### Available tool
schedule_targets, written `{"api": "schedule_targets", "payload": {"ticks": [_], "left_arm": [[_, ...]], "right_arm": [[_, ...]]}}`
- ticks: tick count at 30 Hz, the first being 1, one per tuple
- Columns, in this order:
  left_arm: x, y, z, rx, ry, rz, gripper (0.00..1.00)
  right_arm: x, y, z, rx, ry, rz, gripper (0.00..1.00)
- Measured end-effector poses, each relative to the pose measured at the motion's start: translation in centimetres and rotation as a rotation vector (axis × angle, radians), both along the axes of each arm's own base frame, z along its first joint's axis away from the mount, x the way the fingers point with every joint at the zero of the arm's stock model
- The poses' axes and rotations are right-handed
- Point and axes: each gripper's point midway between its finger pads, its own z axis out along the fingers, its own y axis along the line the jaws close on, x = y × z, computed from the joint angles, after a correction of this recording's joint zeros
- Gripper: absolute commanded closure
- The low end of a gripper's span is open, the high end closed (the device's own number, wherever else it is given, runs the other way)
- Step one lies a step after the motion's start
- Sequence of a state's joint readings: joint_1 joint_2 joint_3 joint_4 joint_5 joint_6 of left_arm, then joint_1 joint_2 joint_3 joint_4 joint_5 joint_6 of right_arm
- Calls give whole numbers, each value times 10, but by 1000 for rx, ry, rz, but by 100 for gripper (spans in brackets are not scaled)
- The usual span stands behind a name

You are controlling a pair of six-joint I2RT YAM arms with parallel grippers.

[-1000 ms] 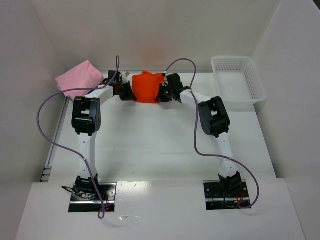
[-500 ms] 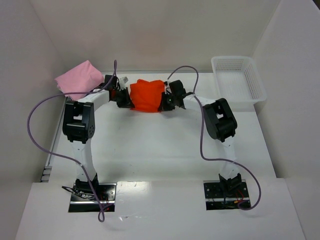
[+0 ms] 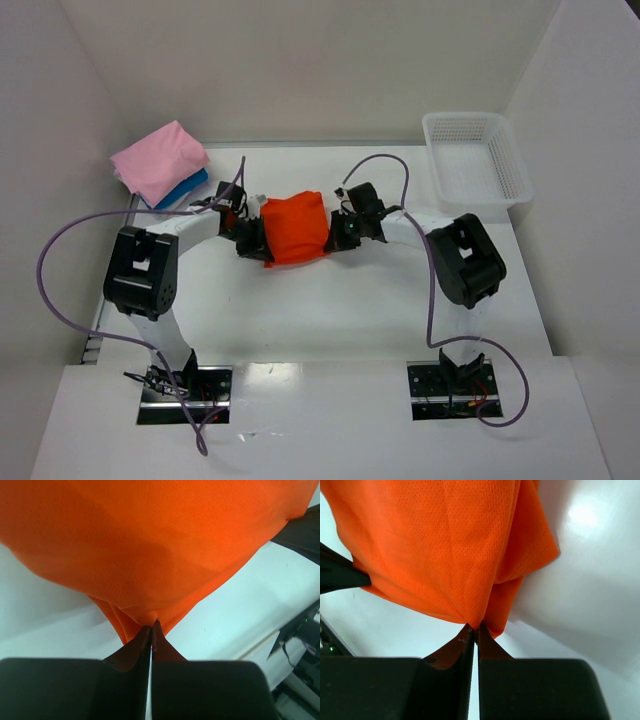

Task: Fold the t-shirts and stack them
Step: Fold the long partially folded tshirt into a neat square

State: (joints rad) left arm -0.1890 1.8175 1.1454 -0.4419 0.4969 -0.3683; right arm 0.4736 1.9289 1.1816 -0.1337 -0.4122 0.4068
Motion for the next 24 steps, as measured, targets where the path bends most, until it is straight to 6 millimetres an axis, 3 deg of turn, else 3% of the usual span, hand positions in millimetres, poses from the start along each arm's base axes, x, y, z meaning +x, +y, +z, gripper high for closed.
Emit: {"api": "schedule_targets", "payload": {"ticks": [6, 10, 15, 21, 24], "left_arm": [[-39, 3, 3, 6, 47, -11, 100], [-53, 3, 5, 9, 62, -21, 100], [-67, 2, 7, 11, 88, -29, 100], [-93, -2, 2, 52, 158, -72, 100], [-105, 1, 0, 81, 206, -81, 95]], "right_arm": [[-39, 3, 7, -1, 25, 38, 93], [-53, -1, 18, 11, 16, 44, 92], [-85, -6, 23, 7, 38, 71, 92], [-112, -19, 23, -16, 73, 60, 85], [-119, -29, 23, -32, 84, 42, 79]]}}
